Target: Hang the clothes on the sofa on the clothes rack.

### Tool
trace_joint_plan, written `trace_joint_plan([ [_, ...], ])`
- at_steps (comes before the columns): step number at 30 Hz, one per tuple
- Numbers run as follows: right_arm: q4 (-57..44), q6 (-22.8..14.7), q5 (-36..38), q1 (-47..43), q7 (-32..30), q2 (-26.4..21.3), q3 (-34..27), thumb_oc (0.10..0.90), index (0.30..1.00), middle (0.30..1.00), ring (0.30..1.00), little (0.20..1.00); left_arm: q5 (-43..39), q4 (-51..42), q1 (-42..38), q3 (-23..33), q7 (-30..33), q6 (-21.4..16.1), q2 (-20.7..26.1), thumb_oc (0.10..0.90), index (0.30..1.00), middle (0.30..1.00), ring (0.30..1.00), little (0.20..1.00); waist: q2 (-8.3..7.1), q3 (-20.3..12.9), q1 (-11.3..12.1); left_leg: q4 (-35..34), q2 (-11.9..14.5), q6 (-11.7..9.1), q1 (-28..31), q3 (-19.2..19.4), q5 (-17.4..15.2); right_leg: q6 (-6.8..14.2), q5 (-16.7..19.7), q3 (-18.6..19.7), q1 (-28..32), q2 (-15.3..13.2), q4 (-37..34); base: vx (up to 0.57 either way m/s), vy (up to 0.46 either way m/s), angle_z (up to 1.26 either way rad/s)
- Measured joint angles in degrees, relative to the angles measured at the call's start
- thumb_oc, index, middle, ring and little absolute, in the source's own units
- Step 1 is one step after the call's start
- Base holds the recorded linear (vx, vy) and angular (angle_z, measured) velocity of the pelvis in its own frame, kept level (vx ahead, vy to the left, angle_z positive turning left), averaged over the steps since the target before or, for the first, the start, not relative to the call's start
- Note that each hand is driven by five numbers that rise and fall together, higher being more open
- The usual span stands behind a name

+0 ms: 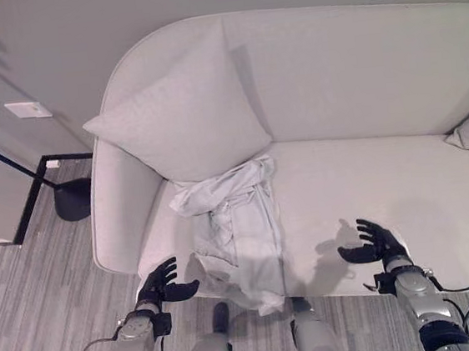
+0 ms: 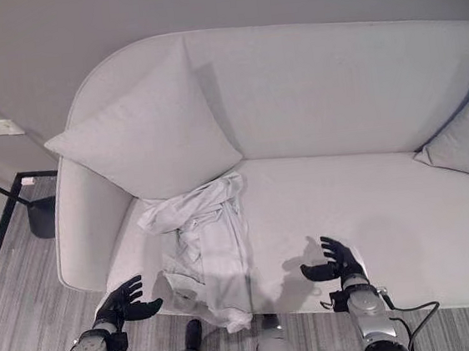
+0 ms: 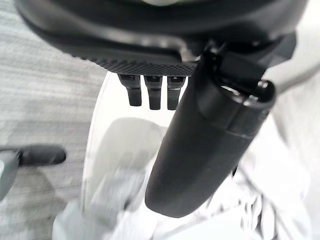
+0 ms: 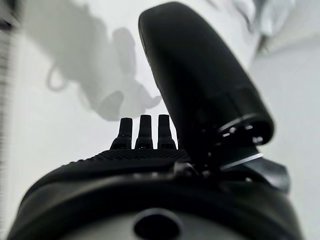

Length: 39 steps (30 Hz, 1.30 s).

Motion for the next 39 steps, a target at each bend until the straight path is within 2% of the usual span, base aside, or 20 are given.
trace_joint_plan([
  [1, -0.24, 0.1, -0.02, 0.2, 0.2, -0.07, 1.48, 0.8, 0.9, 0.9, 0.9, 0.9, -0.03, -1.33, 0.12, 0.08, 0.22, -0.27, 0.42, 0.8, 0.9, 0.9, 0.9, 0.9, 0.09, -0.56, 0.49, -0.78, 0.57, 0.5, -0.1, -0.52, 0.77, -0.59, -0.46, -0.29, 0.15, 1.26, 5.07, 0.01, 0.055, 0.0],
  [3, -1.87, 0.15, -0.04, 0.95, 0.64, 0.14, 2.43, 0.8, 0.9, 0.9, 0.9, 0.9, 0.01, -3.65, -0.06, 0.13, 0.28, 0.05, 1.33, 0.8, 0.9, 0.9, 0.9, 0.9, -1.13, -1.24, 1.61, -3.41, -0.34, 0.53, 0.51, -0.94, 2.54, -0.03, -1.12, -1.5, 3.59, 1.8, 3.64, 0.03, 0.015, 0.01],
  [4, -4.56, -0.41, -0.04, 1.08, 0.95, 0.34, 2.97, 0.8, 0.9, 0.9, 0.9, 0.9, -0.02, -6.37, 0.13, 0.03, 0.29, -0.19, 2.51, 0.8, 0.9, 0.9, 0.9, 0.9, -4.13, -2.74, 2.61, -7.18, -3.16, 0.65, 0.82, -0.45, 5.2, 0.63, -0.27, -3.02, 10.58, 0.93, -6.23, 0.03, -0.004, -0.03],
  [5, -4.54, -0.44, -0.03, -0.29, 0.9, 0.31, 2.94, 0.8, 0.9, 0.9, 0.9, 0.9, -0.01, -6.38, -0.27, 0.05, 0.39, -0.12, 2.59, 0.8, 0.9, 0.9, 0.9, 0.9, -4.35, -2.69, 2.89, -7.94, -3.91, 0.91, 0.91, -0.07, 5.88, 0.9, -0.09, -3.52, 11.86, 0.79, -7.72, 0.02, -0.013, -0.08],
  [7, -4.4, -0.34, -0.04, -4.09, 0.44, -0.02, 4.29, 0.8, 0.9, 0.9, 0.9, 0.9, 0.0, -7.5, -0.66, -0.24, 0.68, 0.13, 2.49, 0.8, 0.9, 0.9, 0.9, 0.9, -3.55, -2.2, 2.78, -8.64, -4.14, 1.19, 1.1, 0.46, 6.95, 2.34, 0.8, -4.26, 11.62, 0.43, -7.62, 0.01, -0.012, -0.08],
  [10, -4.35, -0.69, -0.07, -8.93, 0.5, -0.04, 7.74, 0.8, 0.9, 0.9, 0.9, 0.9, 0.06, -12.15, -2.66, -1.24, 1.24, 0.17, 3.57, 0.8, 0.9, 0.9, 0.9, 0.9, -4.25, -1.75, 3.54, -10.58, -4.07, 0.73, 0.94, 0.29, 8.23, 2.9, 0.3, -4.06, 10.46, 0.54, -7.97, -0.02, -0.021, 0.03],
  [13, -2.8, -0.68, -0.14, -13.73, -0.54, -0.42, 10.72, 0.8, 0.9, 0.9, 0.9, 0.9, 0.97, -17.97, -6.46, -6.67, 2.39, 0.23, 8.59, 0.8, 0.9, 0.9, 0.9, 0.9, -4.46, 0.07, 3.53, -10.6, -2.7, -0.32, -1.31, -0.78, 9.62, 3.43, 0.58, -4.43, 8.99, 2.11, -7.74, -0.05, -0.025, 0.12],
  [15, 2.16, 0.01, -0.13, -19.43, -2.25, -0.38, 13.01, 0.8, 0.9, 0.9, 0.9, 0.9, 1.05, -19.31, -13.82, -9.3, 3.64, -0.19, 8.93, 0.8, 0.9, 0.9, 0.9, 0.9, -4.57, 2.72, 4.15, -10.59, -1.11, -1.09, -2.78, -0.94, 10.78, 2.73, 1.77, -4.66, 7.63, 3.47, -7.68, -0.15, -0.05, 0.02],
  [17, 5.6, 0.59, -0.06, -25.92, -4.55, -0.37, 14.51, 0.8, 0.9, 0.9, 0.9, 0.9, 1.16, -19.57, -24.35, -13.13, 4.92, -0.21, 9.18, 0.8, 0.9, 0.9, 0.9, 0.9, -4.41, 7.66, 4.57, -10.57, 0.26, -2.1, -5.03, -1.14, 11.91, 2.42, 3.02, -4.69, 5.43, 4.89, -7.68, -0.14, -0.046, -0.04],
  [18, 5.89, 1.24, -0.05, -29.69, -5.49, -0.44, 15.2, 0.8, 0.9, 0.9, 0.9, 0.9, 2.07, -19.63, -30.86, -14.48, 5.26, -0.24, 9.21, 0.8, 0.9, 0.9, 0.9, 0.9, -4.19, 11.9, 4.6, -10.44, 0.86, -2.79, -6.28, -1.49, 12.93, 2.31, 4.08, -4.86, 4.42, 5.54, -7.66, -0.1, -0.041, 0.03],
  [19, 6.53, 1.55, -0.05, -32.29, -5.78, -0.46, 15.55, 0.8, 0.9, 0.9, 0.9, 0.9, 3.22, -19.63, -35.01, -15.21, 5.36, -0.23, 9.2, 0.8, 0.9, 0.9, 0.9, 0.9, -4.13, 14.46, 4.23, -10.49, 1.28, -2.96, -7.43, -1.81, 13.56, 1.9, 4.63, -5.09, 3.41, 6.01, -7.65, -0.08, -0.035, 0.11],
  [21, 6.62, 2.22, -0.02, -35.24, -6.8, -1.52, 15.69, 0.8, 0.9, 0.9, 0.9, 0.9, 3.26, -19.7, -40.65, -17.21, 6.54, -0.19, 9.59, 0.8, 0.9, 0.9, 0.9, 0.9, -3.73, 17.79, 3.37, -10.48, 1.36, -3.3, -9.1, -2.32, 14.55, 1.69, 4.83, -5.9, 1.98, 6.11, -7.64, -0.08, -0.015, 0.13],
  [23, 7.31, 2.56, 0.02, -37.15, -7.54, -3.05, 16.41, 0.8, 0.9, 0.9, 0.9, 0.9, 3.31, -19.4, -42.93, -18.68, 7.43, -0.19, 10.6, 0.8, 0.9, 0.9, 0.9, 0.9, -3.45, 18.05, 3.3, -10.49, 1.22, -3.29, -10.29, -2.22, 14.74, 1.69, 4.83, -5.93, 0.75, 5.98, -7.64, -0.03, -0.001, 0.01],
  [24, 8.32, 2.75, 0.07, -40.0, -8.31, -4.79, 17.32, 0.8, 0.9, 0.9, 0.9, 0.9, 3.78, -17.65, -46.26, -20.96, 8.37, -0.25, 12.72, 0.8, 0.9, 0.9, 0.9, 0.9, -3.2, 18.37, 3.34, -10.49, 1.18, -3.31, -11.19, -2.2, 14.78, 1.67, 4.85, -5.84, -0.08, 6.1, -7.62, 0.0, 0.0, 0.0],
  [28, 6.12, 2.68, 0.48, -44.01, -11.11, -8.97, 15.8, 0.8, 0.9, 0.9, 0.9, 0.9, 6.16, -15.65, -47.49, -20.04, 11.39, -0.24, 16.98, 0.8, 0.9, 0.9, 0.9, 0.9, -3.14, 18.37, 3.27, -10.5, 1.15, -3.47, -11.68, -2.22, 14.64, 1.34, 4.58, -5.83, -0.54, 6.06, -7.64, 0.01, 0.013, 0.03],
  [33, -1.69, 2.32, 0.49, -43.9, -14.44, -12.49, 11.59, 0.8, 0.9, 0.9, 0.9, 0.9, 7.61, -15.65, -46.38, -15.93, 14.27, -0.21, 17.32, 0.8, 0.9, 0.9, 0.9, 0.9, -3.14, 18.35, 3.34, -10.5, 1.18, -3.58, -12.48, -2.91, 14.56, 0.99, 4.33, -6.07, -1.03, 6.07, -7.65, 0.03, 0.013, 0.07],
  [39, -0.63, 2.17, 2.71, -45.95, -15.33, -13.43, 13.2, 0.8, 0.9, 0.9, 0.9, 0.9, 7.62, -15.65, -46.49, -15.7, 14.64, -0.23, 17.48, 0.8, 0.9, 0.9, 0.9, 0.9, -3.09, 18.29, 3.14, -10.53, 1.11, -3.69, -13.8, -3.6, 14.83, 1.06, 4.39, -6.12, -2.2, 6.11, -7.67, 0.0, 0.0, 0.0],
])
